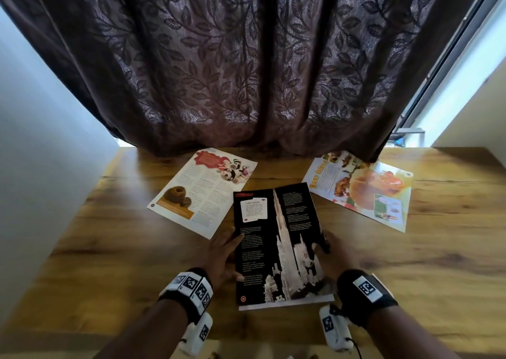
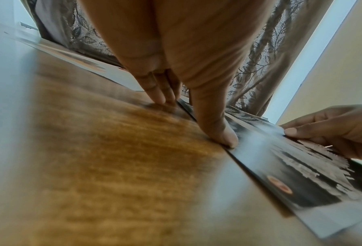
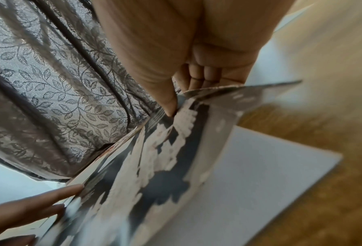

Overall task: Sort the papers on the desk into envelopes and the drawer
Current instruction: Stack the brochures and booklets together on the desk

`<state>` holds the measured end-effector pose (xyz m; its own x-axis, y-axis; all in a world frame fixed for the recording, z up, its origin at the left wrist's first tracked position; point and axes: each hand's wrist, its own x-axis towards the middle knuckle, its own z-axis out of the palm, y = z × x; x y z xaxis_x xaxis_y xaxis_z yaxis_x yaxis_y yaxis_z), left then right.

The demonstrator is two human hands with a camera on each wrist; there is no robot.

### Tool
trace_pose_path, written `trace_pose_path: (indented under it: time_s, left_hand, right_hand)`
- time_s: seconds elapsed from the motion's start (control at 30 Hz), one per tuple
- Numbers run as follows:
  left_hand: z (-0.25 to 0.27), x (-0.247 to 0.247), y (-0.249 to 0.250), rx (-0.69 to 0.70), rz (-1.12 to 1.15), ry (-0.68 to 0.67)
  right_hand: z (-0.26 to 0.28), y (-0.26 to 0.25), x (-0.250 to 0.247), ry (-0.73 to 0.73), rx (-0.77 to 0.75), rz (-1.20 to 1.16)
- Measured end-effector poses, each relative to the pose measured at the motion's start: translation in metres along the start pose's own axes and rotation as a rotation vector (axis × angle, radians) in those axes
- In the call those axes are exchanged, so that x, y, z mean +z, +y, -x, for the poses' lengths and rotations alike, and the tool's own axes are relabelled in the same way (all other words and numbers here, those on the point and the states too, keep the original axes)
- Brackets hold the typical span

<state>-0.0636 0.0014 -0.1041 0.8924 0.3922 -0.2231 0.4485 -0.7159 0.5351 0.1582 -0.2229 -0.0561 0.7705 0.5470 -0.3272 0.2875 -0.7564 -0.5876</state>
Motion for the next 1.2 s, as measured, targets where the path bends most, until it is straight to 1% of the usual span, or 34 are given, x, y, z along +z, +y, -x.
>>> trace_pose_path:
  time_s: [0.23, 0.37, 0.43, 0.5, 0.53, 0.6, 0.7, 0.77, 0.87, 0.97, 1.03, 1.2]
  left_hand:
    - [0.0, 0.002, -0.006, 0.019, -0.083, -0.056]
    - [0.0, 0.005, -0.007, 0.015, -0.067, -0.083]
    - [0.0, 0.007, -0.006, 0.018, -0.077, -0.087]
    - [0.001, 0.006, -0.005, 0.021, -0.08, -0.087]
    - [0.001, 0.005, -0.003, 0.021, -0.083, -0.094]
    - [0.0, 0.004, -0.003, 0.014, -0.093, -0.118]
    - [-0.002, 0.009, -0.008, 0.006, -0.1, -0.073]
    - [-0.004, 0.014, -0.012, -0.007, -0.104, -0.061]
    - [-0.005, 0.016, -0.016, 0.002, -0.107, -0.061]
    - [-0.005, 0.017, -0.017, 0.001, -0.086, -0.071]
    - [-0.005, 0.016, -0.018, 0.007, -0.074, -0.069]
    - [-0.002, 0.01, -0.012, 0.007, -0.057, -0.074]
  right_hand:
    - [0.005, 0.0, 0.0, 0.019, -0.034, 0.08]
    - [0.011, 0.003, 0.001, 0.054, -0.019, 0.161]
    - [0.015, 0.001, 0.002, 0.095, -0.077, 0.256]
    - [0.018, -0.008, 0.006, 0.107, -0.178, 0.26]
    - [0.02, -0.015, 0.009, 0.087, -0.237, 0.266]
    - [0.022, -0.03, 0.019, -0.007, -0.362, 0.332]
    - [0.024, -0.052, 0.035, -0.224, -0.496, 0.43]
    - [0.025, -0.061, 0.041, -0.352, -0.565, 0.55]
    - [0.028, -0.06, 0.043, -0.399, -0.659, 0.77]
    - [0.03, -0.049, 0.039, -0.455, -0.671, 0.912]
    - [0.032, -0.046, 0.037, -0.48, -0.659, 0.961]
    - [0.039, -0.051, 0.038, -0.459, -0.66, 0.984]
